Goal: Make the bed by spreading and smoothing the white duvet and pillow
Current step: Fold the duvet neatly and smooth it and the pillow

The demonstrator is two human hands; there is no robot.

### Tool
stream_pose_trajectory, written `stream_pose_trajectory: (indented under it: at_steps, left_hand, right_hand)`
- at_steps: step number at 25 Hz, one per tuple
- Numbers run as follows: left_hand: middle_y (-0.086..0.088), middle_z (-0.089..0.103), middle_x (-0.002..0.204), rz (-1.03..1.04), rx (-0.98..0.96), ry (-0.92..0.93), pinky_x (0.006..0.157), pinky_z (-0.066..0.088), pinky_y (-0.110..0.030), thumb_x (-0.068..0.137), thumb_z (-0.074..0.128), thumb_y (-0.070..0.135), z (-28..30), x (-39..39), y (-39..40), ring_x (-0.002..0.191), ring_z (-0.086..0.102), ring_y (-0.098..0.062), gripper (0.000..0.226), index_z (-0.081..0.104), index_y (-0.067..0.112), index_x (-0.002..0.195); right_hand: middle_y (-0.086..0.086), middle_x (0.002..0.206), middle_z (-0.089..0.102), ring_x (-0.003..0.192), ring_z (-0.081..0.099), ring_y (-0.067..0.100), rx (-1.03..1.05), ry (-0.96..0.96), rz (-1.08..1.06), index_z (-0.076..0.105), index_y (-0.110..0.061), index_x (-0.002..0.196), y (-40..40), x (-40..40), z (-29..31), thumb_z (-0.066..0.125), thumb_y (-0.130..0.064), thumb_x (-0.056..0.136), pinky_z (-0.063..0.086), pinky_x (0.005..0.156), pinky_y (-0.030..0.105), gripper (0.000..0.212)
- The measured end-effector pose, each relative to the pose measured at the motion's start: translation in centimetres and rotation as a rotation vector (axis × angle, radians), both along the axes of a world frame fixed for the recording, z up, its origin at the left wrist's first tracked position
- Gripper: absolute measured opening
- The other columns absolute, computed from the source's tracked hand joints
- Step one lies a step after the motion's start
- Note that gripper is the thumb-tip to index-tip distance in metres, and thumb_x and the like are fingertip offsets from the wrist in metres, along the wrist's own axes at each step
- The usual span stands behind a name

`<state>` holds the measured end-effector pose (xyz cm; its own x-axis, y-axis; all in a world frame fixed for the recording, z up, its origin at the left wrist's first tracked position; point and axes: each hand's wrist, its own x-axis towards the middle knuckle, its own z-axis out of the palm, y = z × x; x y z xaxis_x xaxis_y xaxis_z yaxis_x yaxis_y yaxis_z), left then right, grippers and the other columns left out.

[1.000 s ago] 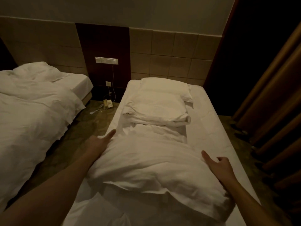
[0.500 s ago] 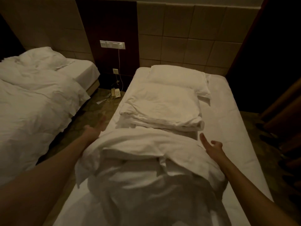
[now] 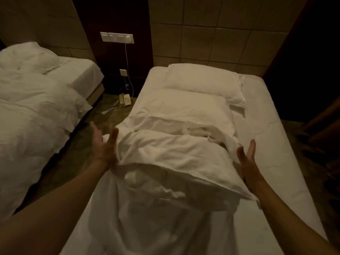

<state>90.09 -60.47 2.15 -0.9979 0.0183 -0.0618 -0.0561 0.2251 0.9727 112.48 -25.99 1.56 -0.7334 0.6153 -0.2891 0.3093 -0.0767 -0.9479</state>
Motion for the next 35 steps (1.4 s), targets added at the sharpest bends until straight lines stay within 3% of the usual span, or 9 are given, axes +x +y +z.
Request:
stream_pose_trajectory:
  at_steps: [2, 4, 7, 12, 16, 19, 22, 28, 35]
  left_hand:
    - [-0.003, 0.016, 0.168, -0.074, -0.128, 0.135, 0.119, 0.024, -0.047, 0.053, 0.059, 0.097, -0.6, -1.4, 0.7, 0.152, 0.021, -0.025, 0.136, 0.003, 0.036, 0.161]
    - [0.002, 0.010, 0.169, -0.177, -0.289, 0.208, 0.120, 0.018, -0.045, 0.052, 0.057, 0.099, -1.5, -3.9, 1.2, 0.154, 0.013, -0.022, 0.138, 0.003, 0.036, 0.161]
    - [0.006, -0.003, 0.169, -0.413, -0.454, 0.340, 0.121, 0.006, -0.046, 0.051, 0.053, 0.100, -2.0, -4.4, 3.5, 0.154, -0.004, -0.021, 0.139, -0.003, 0.038, 0.160]
    - [0.015, -0.016, 0.167, -0.489, -0.548, 0.292, 0.122, -0.002, -0.049, 0.046, 0.055, 0.100, -4.7, -2.4, 5.9, 0.153, -0.020, -0.021, 0.137, -0.020, 0.054, 0.150]
    - [0.012, -0.008, 0.169, -0.469, -0.559, 0.376, 0.124, -0.001, -0.049, 0.050, 0.056, 0.098, -5.2, -1.9, 6.5, 0.154, -0.018, -0.022, 0.135, -0.010, 0.046, 0.156]
    - [0.008, -0.004, 0.170, -0.448, -0.563, 0.382, 0.125, -0.002, -0.049, 0.051, 0.048, 0.103, -4.7, -2.0, 6.6, 0.155, -0.015, -0.024, 0.138, -0.003, 0.037, 0.161]
    - [0.009, -0.006, 0.169, -0.491, -0.592, 0.395, 0.124, -0.002, -0.050, 0.051, 0.045, 0.104, -3.9, -1.4, 6.6, 0.155, -0.015, -0.025, 0.136, -0.006, 0.039, 0.159]
    - [0.008, -0.006, 0.170, -0.662, -0.699, 0.570, 0.120, 0.007, -0.068, 0.053, 0.053, 0.101, -4.0, 1.0, 4.3, 0.155, -0.015, -0.024, 0.139, -0.001, 0.031, 0.162]
    - [0.007, -0.002, 0.170, -0.618, -0.778, 0.561, 0.121, 0.002, -0.065, 0.057, 0.051, 0.100, -5.0, 4.9, 3.0, 0.155, -0.015, -0.022, 0.137, 0.009, 0.022, 0.162]
  right_hand:
    - [-0.010, 0.165, 0.006, 0.145, 0.018, 0.014, 0.060, 0.002, 0.063, -0.018, -0.038, 0.157, 0.1, -1.5, -1.3, 0.054, -0.105, 0.021, 0.025, 0.117, 0.041, 0.168]
    - [-0.009, 0.168, 0.003, 0.151, 0.017, 0.019, -0.015, -0.001, 0.085, -0.014, -0.047, 0.156, 0.1, -3.1, -2.3, 0.056, -0.106, 0.022, 0.024, 0.121, 0.053, 0.162]
    - [-0.009, 0.169, -0.003, 0.155, 0.013, 0.020, 0.027, 0.100, 0.123, -0.012, -0.061, 0.147, -0.1, -5.1, -2.5, 0.061, -0.103, 0.035, 0.023, 0.122, 0.055, 0.140]
    - [-0.010, 0.169, -0.008, 0.156, 0.007, 0.019, 0.219, 0.191, 0.022, -0.009, -0.065, 0.147, 0.9, -6.8, -4.3, 0.060, -0.092, 0.064, 0.019, 0.123, 0.059, 0.111]
    - [-0.009, 0.169, -0.002, 0.155, 0.004, 0.010, 0.583, 0.332, -0.012, -0.002, -0.027, 0.161, -0.8, -6.6, -2.9, 0.047, -0.092, 0.073, 0.017, 0.126, 0.045, 0.120]
    - [0.011, 0.169, 0.007, 0.156, 0.008, 0.029, 0.889, 0.449, 0.215, 0.002, -0.012, 0.161, -3.3, -6.9, 0.0, 0.052, -0.083, 0.080, 0.020, 0.120, 0.063, 0.119]
    - [0.010, 0.169, 0.008, 0.156, 0.003, 0.034, 1.230, 0.285, 0.526, 0.008, -0.019, 0.161, -5.0, -7.6, 1.1, 0.047, -0.091, 0.075, 0.016, 0.112, 0.074, 0.119]
    - [0.012, 0.169, -0.006, 0.153, -0.008, 0.042, 1.543, -0.097, 0.914, 0.003, -0.029, 0.162, -8.0, -3.9, -2.1, 0.049, -0.104, 0.049, -0.001, 0.116, 0.072, 0.143]
    - [0.009, 0.169, 0.005, 0.155, 0.003, 0.036, 1.372, -0.214, 0.663, -0.012, -0.036, 0.159, -6.6, -6.7, -3.2, 0.066, -0.092, 0.044, -0.013, 0.119, 0.055, 0.150]
